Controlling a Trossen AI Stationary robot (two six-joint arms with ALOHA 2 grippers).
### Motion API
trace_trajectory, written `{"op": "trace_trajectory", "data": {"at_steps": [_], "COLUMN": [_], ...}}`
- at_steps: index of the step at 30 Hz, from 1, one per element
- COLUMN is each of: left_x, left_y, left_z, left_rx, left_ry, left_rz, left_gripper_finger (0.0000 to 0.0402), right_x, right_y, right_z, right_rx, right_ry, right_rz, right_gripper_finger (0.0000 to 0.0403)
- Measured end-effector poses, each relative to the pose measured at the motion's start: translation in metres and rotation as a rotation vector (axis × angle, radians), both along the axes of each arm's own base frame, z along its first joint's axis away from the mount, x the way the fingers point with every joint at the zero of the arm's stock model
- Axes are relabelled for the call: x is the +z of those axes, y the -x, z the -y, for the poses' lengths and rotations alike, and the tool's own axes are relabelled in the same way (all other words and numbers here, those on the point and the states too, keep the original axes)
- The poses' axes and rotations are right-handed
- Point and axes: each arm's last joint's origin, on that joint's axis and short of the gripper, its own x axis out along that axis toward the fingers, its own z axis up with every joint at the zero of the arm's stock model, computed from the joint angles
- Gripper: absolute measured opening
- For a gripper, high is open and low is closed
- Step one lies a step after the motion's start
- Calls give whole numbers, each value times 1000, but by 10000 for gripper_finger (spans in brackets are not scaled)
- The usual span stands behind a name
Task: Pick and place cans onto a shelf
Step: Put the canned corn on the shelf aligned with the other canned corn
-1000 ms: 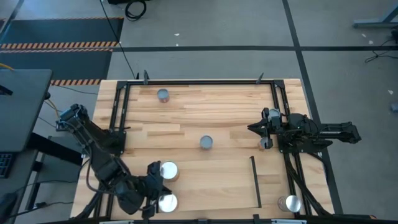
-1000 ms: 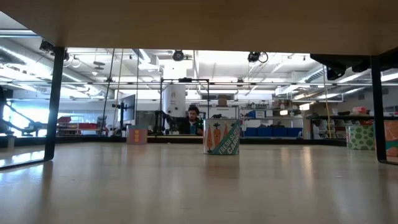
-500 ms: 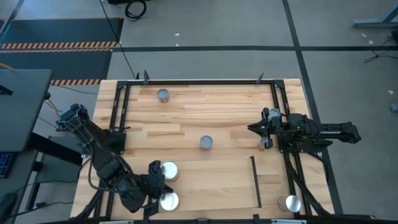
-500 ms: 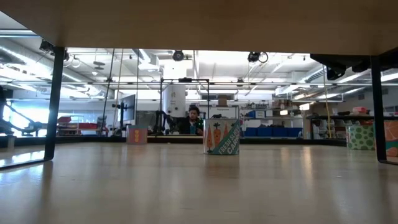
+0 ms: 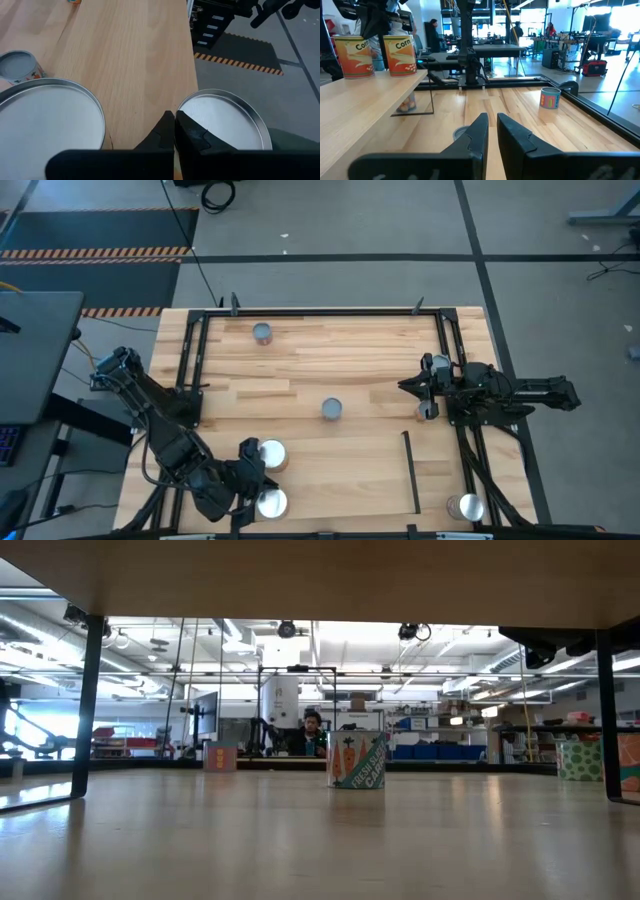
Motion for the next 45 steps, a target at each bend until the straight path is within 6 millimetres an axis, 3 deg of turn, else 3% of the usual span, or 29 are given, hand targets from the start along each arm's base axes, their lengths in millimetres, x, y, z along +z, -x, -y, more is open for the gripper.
{"op": "trace_trajectory", "data": {"at_steps": [28, 40, 45], "left_x": [6, 6, 14], "left_y": [-4, -6, -4], "left_z": [-9, -12, -12], "left_rx": [-76, -71, -93], "left_ry": [-134, -146, -124], "left_rz": [0, 0, 48], "left_gripper_finger": [11, 110, 120], "right_x": [0, 0, 0], "right_y": [0, 0, 0], "right_z": [0, 0, 0], "right_rx": [0, 0, 0], "right_ry": [0, 0, 0], "right_rz": [0, 0, 0], "right_gripper_finger": [47, 47, 47]}}
